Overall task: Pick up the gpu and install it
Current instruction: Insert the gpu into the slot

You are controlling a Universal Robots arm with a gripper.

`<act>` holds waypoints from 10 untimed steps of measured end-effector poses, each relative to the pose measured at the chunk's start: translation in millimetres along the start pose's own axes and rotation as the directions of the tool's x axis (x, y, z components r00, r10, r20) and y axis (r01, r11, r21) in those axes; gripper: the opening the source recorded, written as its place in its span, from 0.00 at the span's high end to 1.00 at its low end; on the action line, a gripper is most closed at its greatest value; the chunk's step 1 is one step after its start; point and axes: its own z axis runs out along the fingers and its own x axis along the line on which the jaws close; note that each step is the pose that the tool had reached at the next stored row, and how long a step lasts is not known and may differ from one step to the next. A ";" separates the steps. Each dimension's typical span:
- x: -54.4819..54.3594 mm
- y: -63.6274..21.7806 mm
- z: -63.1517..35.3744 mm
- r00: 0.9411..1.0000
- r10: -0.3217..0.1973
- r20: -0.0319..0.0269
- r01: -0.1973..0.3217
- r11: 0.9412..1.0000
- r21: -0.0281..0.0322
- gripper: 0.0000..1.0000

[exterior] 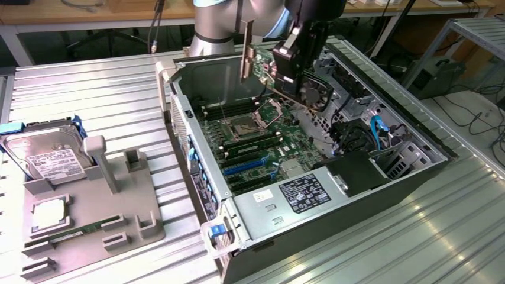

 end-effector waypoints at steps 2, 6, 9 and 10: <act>0.0 0.0 0.0 1.000 -0.016 0.001 0.016 1.000 -0.001 0.73; 0.0 0.0 0.0 0.999 -0.049 0.004 0.049 0.999 -0.002 0.73; 0.0 0.0 0.0 0.997 -0.074 0.006 0.074 0.997 -0.003 0.73; 0.0 0.0 0.0 0.997 -0.082 0.006 0.082 0.997 -0.003 0.73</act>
